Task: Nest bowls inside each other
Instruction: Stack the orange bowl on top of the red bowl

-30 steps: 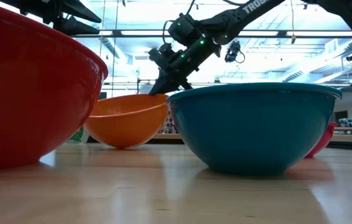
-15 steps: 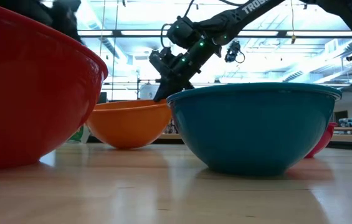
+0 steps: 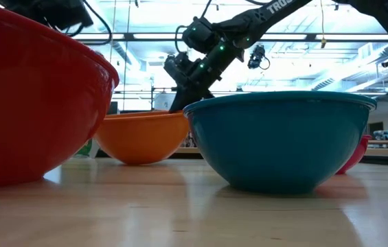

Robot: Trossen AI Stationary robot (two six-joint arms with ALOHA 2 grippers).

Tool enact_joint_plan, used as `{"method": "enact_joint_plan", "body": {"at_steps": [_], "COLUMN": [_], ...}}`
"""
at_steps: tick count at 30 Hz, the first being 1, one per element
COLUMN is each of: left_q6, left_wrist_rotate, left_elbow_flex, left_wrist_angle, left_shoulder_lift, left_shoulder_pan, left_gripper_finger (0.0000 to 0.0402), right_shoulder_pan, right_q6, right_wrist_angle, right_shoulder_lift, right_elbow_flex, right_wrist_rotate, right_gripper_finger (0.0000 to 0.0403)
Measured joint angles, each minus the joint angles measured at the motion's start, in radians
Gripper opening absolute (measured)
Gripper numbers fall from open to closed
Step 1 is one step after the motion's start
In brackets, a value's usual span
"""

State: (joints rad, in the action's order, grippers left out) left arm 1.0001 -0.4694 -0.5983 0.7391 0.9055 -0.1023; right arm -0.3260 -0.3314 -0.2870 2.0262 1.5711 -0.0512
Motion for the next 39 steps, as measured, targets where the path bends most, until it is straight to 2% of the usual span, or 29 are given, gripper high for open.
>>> {"method": "enact_joint_plan", "body": {"at_steps": [10,17,39], "left_q6": [0.016,0.135,0.232], "left_wrist_rotate": [0.131,0.248,0.348], "left_elbow_flex": [-0.002,-0.003,0.000], "left_wrist_angle": [-0.042,-0.093,-0.146], "left_shoulder_lift": [0.097,0.158,0.135], "left_shoulder_pan": [-0.032,-0.032,-0.031], "left_gripper_finger": [0.0230,0.0217,0.0208], "right_shoulder_pan": [-0.001,0.000,0.000], "right_q6": [-0.016,-0.016,-0.007], "right_wrist_angle": [0.000,0.005,0.002], "right_shoulder_lift": [0.001,0.001,0.001], "right_elbow_flex": [0.000,0.000,0.000], "right_wrist_rotate": [-0.008,-0.016,-0.036], "right_gripper_finger": [0.0030,0.0030,0.0030]}}
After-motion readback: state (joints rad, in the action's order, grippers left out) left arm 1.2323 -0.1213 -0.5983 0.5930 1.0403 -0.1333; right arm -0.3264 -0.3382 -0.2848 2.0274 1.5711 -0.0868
